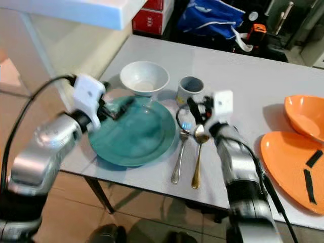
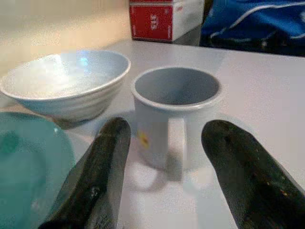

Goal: Setting the table

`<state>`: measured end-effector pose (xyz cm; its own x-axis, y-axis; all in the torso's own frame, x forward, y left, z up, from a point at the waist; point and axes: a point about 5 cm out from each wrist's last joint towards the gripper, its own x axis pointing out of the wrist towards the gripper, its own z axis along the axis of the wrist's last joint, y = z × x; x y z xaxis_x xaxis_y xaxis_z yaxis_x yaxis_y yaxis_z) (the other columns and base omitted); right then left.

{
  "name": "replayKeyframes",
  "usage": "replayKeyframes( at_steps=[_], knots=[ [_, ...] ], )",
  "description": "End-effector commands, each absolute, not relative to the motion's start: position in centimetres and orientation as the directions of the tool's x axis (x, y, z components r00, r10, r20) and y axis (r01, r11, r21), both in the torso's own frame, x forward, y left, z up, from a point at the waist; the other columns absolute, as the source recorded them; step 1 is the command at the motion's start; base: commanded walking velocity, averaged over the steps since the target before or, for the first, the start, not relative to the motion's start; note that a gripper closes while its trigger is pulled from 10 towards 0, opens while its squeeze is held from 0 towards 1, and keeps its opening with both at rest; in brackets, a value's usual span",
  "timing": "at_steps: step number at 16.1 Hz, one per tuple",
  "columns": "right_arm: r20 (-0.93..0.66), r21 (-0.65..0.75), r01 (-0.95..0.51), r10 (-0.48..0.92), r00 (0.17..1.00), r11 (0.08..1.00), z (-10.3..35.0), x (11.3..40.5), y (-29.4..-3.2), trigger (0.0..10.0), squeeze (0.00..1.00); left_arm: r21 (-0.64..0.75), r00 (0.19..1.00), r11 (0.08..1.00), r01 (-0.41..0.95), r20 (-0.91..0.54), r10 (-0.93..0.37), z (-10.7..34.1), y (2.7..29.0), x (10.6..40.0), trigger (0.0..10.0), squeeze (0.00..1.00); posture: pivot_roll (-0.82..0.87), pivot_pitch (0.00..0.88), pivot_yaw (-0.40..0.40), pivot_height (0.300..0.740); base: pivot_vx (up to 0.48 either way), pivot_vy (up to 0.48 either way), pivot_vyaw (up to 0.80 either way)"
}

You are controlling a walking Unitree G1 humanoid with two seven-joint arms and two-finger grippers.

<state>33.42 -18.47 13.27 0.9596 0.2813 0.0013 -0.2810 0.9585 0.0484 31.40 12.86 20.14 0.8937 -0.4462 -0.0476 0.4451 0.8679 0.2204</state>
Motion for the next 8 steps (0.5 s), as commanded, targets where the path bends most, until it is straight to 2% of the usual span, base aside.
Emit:
replayKeyframes(
  at_steps=[1,2,4,6,8],
  knots=[
    [0.05,0.045,-0.294,0.291,0.955,0.955,14.7,33.0,-18.2,10.0,0.0,0.188,0.901,0.881,0.433,-0.054,-0.431,20.1,12.9,32.0,10.0,1.0,0.1,0.01,0.009,0.74,0.0,0.0,0.0],
    [0.109,0.058,-0.297,0.29,0.951,0.953,15.8,31.4,-18.1,10.0,0.0,0.108,0.907,0.901,0.421,-0.069,-0.415,19.9,13.1,33.2,10.0,1.0,0.09,0.005,0.021,0.74,0.0,0.0,0.0],
    [0.205,0.061,-0.304,0.286,0.936,0.951,18.2,28.6,-17.4,10.0,0.0,0.013,0.941,0.95,0.312,-0.138,-0.308,19.3,14.2,36.6,10.0,1.0,0.04,0.0,0.077,0.74,0.0,0.0,0.0],
    [0.22,0.062,-0.313,0.293,0.93,0.948,19.0,27.2,-16.9,10.0,0.0,-0.061,0.949,0.963,0.262,-0.163,-0.269,19.5,14.7,38.5,10.0,1.0,0.02,0.0,0.095,0.74,0.0,0.0,0.0],
    [0.185,0.024,-0.415,0.404,0.896,0.909,19.1,25.4,-15.3,10.0,0.0,-0.182,0.952,0.959,0.217,-0.177,-0.249,20.2,15.2,40.4,10.0,1.0,0.0,0.008,0.112,0.74,0.0,0.0,0.0]
  ],
)
